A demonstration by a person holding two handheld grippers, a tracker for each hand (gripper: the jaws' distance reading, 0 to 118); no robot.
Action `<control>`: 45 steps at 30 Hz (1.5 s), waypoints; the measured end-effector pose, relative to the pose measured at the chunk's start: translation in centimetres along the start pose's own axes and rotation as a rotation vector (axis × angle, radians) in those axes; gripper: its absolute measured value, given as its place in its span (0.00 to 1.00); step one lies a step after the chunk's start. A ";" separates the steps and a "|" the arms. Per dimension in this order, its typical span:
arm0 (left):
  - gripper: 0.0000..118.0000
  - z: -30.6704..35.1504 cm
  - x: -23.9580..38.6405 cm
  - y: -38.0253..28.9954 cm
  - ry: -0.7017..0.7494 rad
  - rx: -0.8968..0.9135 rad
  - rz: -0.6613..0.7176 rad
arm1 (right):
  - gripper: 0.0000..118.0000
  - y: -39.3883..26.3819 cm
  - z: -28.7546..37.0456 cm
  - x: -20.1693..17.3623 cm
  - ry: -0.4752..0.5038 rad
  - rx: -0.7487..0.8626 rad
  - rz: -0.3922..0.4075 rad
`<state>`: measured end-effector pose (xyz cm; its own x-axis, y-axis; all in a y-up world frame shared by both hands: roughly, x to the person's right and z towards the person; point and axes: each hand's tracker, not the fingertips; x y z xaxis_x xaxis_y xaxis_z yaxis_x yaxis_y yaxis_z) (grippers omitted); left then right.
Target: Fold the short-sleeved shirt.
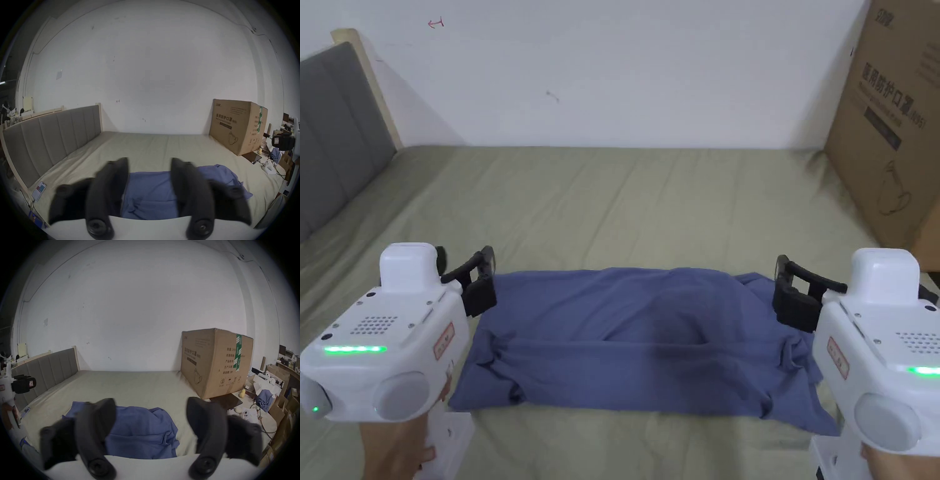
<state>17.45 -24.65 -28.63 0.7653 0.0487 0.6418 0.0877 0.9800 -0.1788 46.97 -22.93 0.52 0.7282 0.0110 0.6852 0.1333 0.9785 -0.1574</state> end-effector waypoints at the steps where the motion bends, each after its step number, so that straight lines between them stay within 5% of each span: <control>1: 0.21 0.6 0.3 -0.2 -0.005 0.001 -0.004 | 0.51 -0.1 0.6 -0.2 -0.006 0.008 0.007; 3: 0.00 1.3 0.8 -0.6 -0.025 -0.005 0.001 | 0.04 -0.3 1.3 -0.6 -0.015 0.017 0.024; 4: 0.00 1.4 1.0 -1.0 -0.036 -0.006 0.013 | 0.00 -0.5 1.6 -0.8 -0.018 0.020 0.032; 14: 0.00 0.7 0.5 -2.9 -0.033 -0.111 0.011 | 0.00 -0.8 1.4 -0.5 -0.018 0.011 0.037; 22: 0.00 -5.0 -3.6 -6.6 0.036 -0.461 0.047 | 0.00 -1.2 -0.4 -0.2 -0.023 -0.024 0.035; 24: 0.11 -6.5 -5.0 -7.8 0.048 -0.577 0.084 | 0.00 -1.5 -1.1 0.0 -0.020 -0.040 0.031; 26: 0.63 -8.5 -6.5 -9.3 0.078 -0.670 0.153 | 0.00 -1.8 -1.7 0.0 -0.018 -0.056 0.029; 27: 0.79 -9.3 -7.1 -10.2 0.112 -0.738 0.185 | 0.00 -2.0 -2.0 0.0 -0.019 -0.063 0.032; 33: 0.83 -11.9 -8.8 -14.9 0.173 -0.862 0.184 | 0.00 -3.3 -4.1 0.4 -0.026 -0.120 0.041; 36: 0.78 -12.6 -8.6 -16.5 0.170 -0.891 0.183 | 0.00 -4.3 -4.9 0.9 -0.039 -0.152 0.043; 38: 0.50 -12.9 -8.2 -17.4 0.149 -0.911 0.181 | 0.00 -5.0 -5.4 1.5 -0.051 -0.180 0.037; 41: 0.29 -12.4 -7.1 -17.4 0.150 -0.891 0.099 | 0.00 -6.0 -6.0 2.5 -0.072 -0.223 0.016; 42: 0.11 -12.2 -6.9 -17.2 0.132 -0.892 0.104 | 0.00 -6.4 -6.2 2.9 -0.079 -0.234 0.013; 45: 0.04 -12.3 -6.9 -16.4 0.102 -0.880 0.166 | 0.03 -8.0 -7.3 4.1 -0.116 -0.295 0.008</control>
<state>18.63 -43.44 -39.30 0.8608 0.1177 0.4951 0.3955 0.4572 -0.7965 53.82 -32.16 -0.59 0.6507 0.0587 0.7571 0.3297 0.8763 -0.3513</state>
